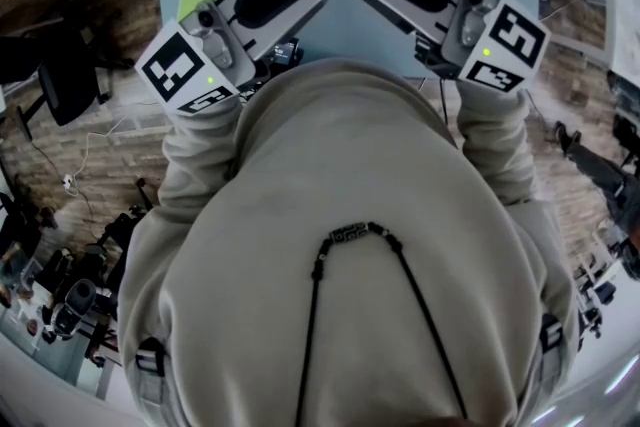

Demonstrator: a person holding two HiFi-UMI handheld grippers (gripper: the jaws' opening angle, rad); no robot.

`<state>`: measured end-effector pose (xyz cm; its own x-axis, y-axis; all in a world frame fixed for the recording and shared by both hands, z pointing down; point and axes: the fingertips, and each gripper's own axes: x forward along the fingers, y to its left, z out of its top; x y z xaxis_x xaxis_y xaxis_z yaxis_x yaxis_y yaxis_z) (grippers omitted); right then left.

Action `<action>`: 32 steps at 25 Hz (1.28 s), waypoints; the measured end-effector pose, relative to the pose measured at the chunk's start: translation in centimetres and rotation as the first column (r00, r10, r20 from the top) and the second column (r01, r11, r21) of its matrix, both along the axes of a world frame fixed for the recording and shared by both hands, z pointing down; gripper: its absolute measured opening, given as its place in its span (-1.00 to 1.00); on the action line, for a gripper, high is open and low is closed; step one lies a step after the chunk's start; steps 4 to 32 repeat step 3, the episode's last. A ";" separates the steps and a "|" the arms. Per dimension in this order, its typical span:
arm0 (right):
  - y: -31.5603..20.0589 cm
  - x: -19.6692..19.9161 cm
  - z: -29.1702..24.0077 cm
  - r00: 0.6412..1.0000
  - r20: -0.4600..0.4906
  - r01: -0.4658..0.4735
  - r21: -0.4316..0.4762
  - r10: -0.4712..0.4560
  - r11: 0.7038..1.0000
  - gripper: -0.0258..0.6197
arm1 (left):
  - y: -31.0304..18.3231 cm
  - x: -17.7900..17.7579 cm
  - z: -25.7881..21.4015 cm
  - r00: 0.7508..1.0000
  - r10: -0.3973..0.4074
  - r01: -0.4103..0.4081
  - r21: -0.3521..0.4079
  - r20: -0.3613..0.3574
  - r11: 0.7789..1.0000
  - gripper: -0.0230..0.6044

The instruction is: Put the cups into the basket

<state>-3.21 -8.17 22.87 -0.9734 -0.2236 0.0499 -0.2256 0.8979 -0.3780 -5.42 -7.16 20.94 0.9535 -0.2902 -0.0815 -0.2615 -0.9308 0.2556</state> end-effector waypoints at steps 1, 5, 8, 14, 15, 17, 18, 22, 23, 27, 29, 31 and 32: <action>0.0 -0.1 0.1 1.000 0.000 0.000 -0.003 0.000 1.000 -0.88 | 0.0 -0.1 0.0 1.000 0.001 -0.001 0.000 -0.002 1.000 -0.94; 0.1 -0.2 0.3 1.000 -0.002 -0.001 -0.008 0.001 1.000 -0.88 | 0.1 -0.3 0.1 1.000 0.003 -0.003 0.000 -0.004 1.000 -0.94; 0.1 -0.2 0.3 1.000 -0.002 -0.001 -0.008 0.001 1.000 -0.88 | 0.1 -0.3 0.1 1.000 0.003 -0.003 0.000 -0.004 1.000 -0.94; 0.1 -0.2 0.3 1.000 -0.002 -0.001 -0.008 0.001 1.000 -0.88 | 0.1 -0.3 0.1 1.000 0.003 -0.003 0.000 -0.004 1.000 -0.94; 0.1 -0.2 0.3 1.000 -0.002 -0.001 -0.008 0.001 1.000 -0.88 | 0.1 -0.3 0.1 1.000 0.003 -0.003 0.000 -0.004 1.000 -0.94; 0.1 -0.2 0.3 1.000 -0.002 -0.001 -0.008 0.001 1.000 -0.88 | 0.1 -0.3 0.1 1.000 0.003 -0.003 0.000 -0.004 1.000 -0.94; 0.1 -0.2 0.3 1.000 -0.002 -0.001 -0.008 0.001 1.000 -0.88 | 0.1 -0.3 0.1 1.000 0.003 -0.003 0.000 -0.004 1.000 -0.94; 0.1 -0.2 0.3 1.000 -0.002 -0.001 -0.008 0.001 1.000 -0.88 | 0.1 -0.3 0.1 1.000 0.003 -0.003 0.000 -0.004 1.000 -0.94; 0.1 -0.2 0.3 1.000 -0.002 -0.001 -0.008 0.001 1.000 -0.88 | 0.1 -0.3 0.1 1.000 0.003 -0.003 0.000 -0.004 1.000 -0.94; 0.1 -0.2 0.3 1.000 -0.002 -0.001 -0.008 0.001 1.000 -0.88 | 0.1 -0.3 0.1 1.000 0.003 -0.003 0.000 -0.004 1.000 -0.94; 0.1 -0.2 0.3 1.000 -0.002 -0.001 -0.008 0.001 1.000 -0.88 | 0.1 -0.3 0.1 1.000 0.003 -0.003 0.000 -0.004 1.000 -0.94; 0.1 -0.2 0.3 1.000 -0.002 -0.001 -0.008 0.001 1.000 -0.88 | 0.1 -0.3 0.1 1.000 0.003 -0.003 0.000 -0.004 1.000 -0.94; 0.1 -0.2 0.3 1.000 -0.002 -0.001 -0.008 0.001 1.000 -0.88 | 0.1 -0.3 0.1 1.000 0.003 -0.003 0.000 -0.004 1.000 -0.94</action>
